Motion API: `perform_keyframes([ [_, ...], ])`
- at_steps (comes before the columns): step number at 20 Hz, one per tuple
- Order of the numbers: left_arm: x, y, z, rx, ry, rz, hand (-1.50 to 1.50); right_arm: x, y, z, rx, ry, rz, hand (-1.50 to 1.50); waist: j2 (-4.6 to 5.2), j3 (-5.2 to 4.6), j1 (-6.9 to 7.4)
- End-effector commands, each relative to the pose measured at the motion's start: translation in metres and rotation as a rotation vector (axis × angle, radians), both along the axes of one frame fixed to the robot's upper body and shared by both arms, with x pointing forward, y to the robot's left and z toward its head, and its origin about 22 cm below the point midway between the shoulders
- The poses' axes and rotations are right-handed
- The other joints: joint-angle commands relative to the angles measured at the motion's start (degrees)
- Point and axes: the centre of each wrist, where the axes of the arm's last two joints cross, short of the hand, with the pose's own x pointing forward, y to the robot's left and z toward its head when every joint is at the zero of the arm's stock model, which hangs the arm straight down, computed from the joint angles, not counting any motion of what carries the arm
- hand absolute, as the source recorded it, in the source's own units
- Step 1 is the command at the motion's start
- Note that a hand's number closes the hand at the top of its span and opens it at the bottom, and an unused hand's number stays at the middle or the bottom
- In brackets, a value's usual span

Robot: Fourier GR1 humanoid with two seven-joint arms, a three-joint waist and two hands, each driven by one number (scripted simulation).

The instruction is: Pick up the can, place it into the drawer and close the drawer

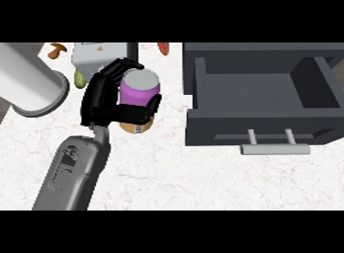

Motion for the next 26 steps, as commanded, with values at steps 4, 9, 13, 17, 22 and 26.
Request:
perform_keyframes([
  [4,0.025,-0.049,0.066,0.043,-0.021,-0.042,1.5,-0.005,-0.003,0.002,-0.01,-0.005,0.004,-1.5,0.08,0.02,-0.37],
  [9,0.03,-0.085,0.1,0.064,-0.081,-0.045,1.5,0.005,0.011,0.006,-0.015,-0.002,-0.004,-1.5,0.18,0.0,-0.35],
  [13,0.038,-0.119,0.111,0.076,-0.081,-0.041,1.5,0.003,-0.001,0.005,-0.014,0.005,0.005,-1.5,0.27,0.02,-1.27],
  [17,0.049,-0.133,0.137,0.071,-0.057,-0.061,1.5,-0.017,0.007,0.002,0.003,-0.002,0.017,-1.5,0.19,0.03,-1.73],
  [22,0.053,-0.159,0.165,0.096,-0.048,-0.048,1.5,0.011,-0.009,0.002,-0.014,0.001,0.007,-1.5,0.35,0.06,-1.42],
  [26,0.067,-0.156,0.137,0.11,-0.028,-0.046,1.5,0.002,0.006,-0.008,-0.011,-0.008,0.02,-1.5,0.42,0.05,-1.72],
])
